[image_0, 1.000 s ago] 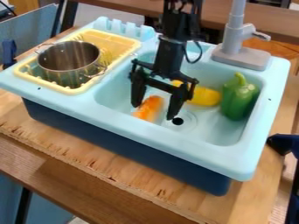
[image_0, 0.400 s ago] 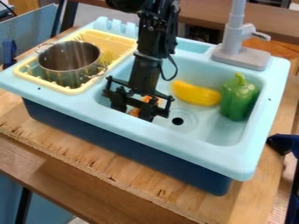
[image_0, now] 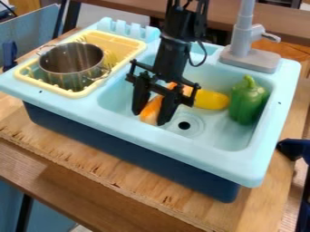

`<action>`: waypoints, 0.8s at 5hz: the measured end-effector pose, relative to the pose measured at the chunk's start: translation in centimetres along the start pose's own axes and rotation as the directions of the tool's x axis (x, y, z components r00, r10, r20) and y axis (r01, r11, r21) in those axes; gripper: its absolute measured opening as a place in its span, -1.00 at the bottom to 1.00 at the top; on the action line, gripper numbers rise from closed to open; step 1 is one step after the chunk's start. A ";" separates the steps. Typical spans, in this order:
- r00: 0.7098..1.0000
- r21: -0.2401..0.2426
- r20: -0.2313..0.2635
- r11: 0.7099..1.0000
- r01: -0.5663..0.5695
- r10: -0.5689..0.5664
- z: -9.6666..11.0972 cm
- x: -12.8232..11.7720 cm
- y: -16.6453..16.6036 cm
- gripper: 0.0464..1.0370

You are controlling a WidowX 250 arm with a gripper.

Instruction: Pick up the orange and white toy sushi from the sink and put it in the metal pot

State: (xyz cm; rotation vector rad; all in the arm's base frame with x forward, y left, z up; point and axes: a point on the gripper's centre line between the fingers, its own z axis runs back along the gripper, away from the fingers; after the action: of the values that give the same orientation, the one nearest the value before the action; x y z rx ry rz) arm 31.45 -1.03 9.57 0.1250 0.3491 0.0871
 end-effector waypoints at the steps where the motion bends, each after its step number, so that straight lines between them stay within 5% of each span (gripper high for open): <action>1: 0.999 0.025 0.031 1.000 -0.009 0.008 2.1 0.2 -0.1 0.05; 3: 0.980 0.004 0.127 0.988 -0.156 0.154 6.1 -2.8 4.2 0.05; 4: 0.906 -0.114 0.220 0.932 -0.344 0.361 7.4 -6.0 8.5 0.05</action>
State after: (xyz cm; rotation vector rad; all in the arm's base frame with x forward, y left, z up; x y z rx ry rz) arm 27.91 5.91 19.67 0.1239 0.0789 0.4412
